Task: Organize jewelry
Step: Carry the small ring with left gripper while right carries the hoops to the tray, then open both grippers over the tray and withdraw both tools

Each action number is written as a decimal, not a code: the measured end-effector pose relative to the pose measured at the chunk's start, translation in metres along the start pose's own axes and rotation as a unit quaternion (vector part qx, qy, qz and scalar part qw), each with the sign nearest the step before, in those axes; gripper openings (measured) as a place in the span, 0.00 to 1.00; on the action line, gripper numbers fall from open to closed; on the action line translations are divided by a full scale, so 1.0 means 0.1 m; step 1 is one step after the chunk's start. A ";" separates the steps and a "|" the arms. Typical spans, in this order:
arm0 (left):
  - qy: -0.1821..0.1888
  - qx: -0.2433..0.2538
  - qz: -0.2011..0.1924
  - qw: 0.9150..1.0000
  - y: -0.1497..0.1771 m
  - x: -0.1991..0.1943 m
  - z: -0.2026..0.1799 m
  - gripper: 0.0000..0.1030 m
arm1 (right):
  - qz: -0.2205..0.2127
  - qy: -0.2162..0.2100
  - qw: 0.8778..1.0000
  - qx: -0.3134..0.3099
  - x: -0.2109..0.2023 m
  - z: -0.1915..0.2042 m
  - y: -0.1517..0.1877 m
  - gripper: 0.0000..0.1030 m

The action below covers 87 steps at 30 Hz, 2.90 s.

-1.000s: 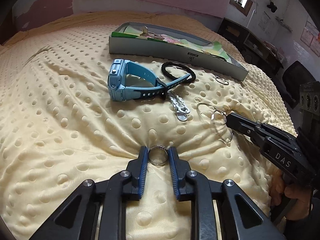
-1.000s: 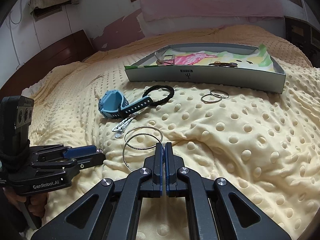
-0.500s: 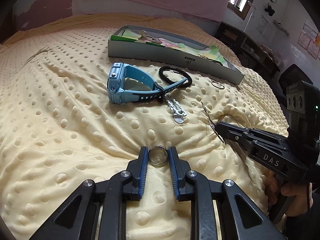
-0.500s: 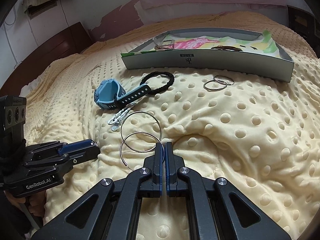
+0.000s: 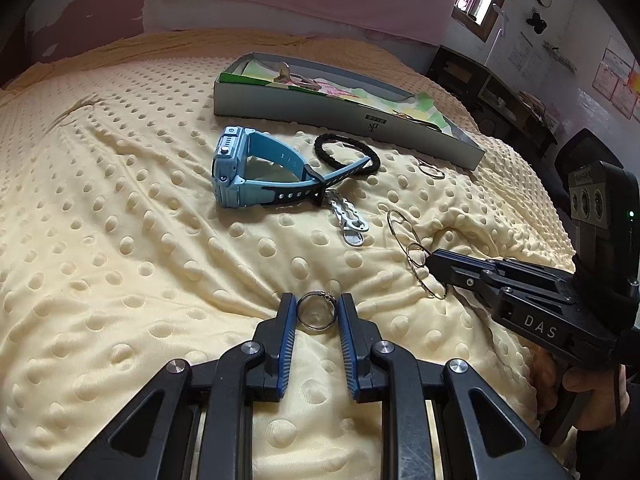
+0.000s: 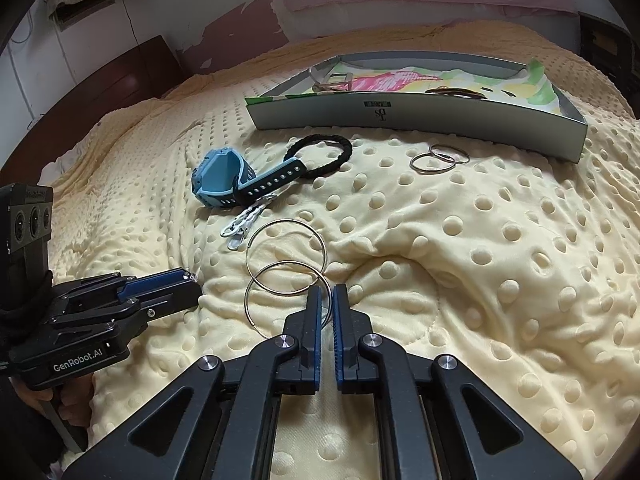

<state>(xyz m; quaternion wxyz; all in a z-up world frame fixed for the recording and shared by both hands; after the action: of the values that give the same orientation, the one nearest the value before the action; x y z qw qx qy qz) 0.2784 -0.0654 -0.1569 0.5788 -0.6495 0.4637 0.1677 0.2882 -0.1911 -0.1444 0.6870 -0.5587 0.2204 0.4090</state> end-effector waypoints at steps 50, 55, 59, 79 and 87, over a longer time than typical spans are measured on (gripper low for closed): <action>-0.010 0.023 -0.095 0.995 -1.66 0.57 -0.74 0.66 | -0.179 0.134 0.968 0.111 -0.47 -1.34 -1.11 0.39; -0.015 0.020 -0.143 0.989 -1.49 -0.03 -0.84 0.88 | -0.240 0.122 0.958 0.099 -1.13 -1.04 -0.92 0.58; -0.014 0.020 -0.192 0.981 -1.30 -0.68 -0.94 0.97 | -0.277 0.122 0.950 0.083 -1.71 -0.73 -0.73 0.68; -0.060 0.055 -0.303 0.950 0.22 -2.76 -1.11 1.00 | -0.348 0.128 0.928 0.040 -3.28 0.31 0.77 0.99; -0.085 0.054 -0.292 0.951 0.74 -2.76 -0.97 1.00 | -0.328 0.140 0.933 0.047 -3.18 0.42 1.31 0.99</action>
<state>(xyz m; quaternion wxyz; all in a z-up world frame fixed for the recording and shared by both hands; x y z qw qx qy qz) 0.0468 -0.0335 0.0340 0.6743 -0.7073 0.2114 0.0209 -0.0048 -0.2465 0.0316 0.7704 -0.6189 0.1374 0.0676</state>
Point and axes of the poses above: each gripper's, at about its wrist camera, not at the fingertips, and x roughly the way its jaws point, z to its left, y to its underside, the point moved 4 cm from there along x, roughly the way its jaws point
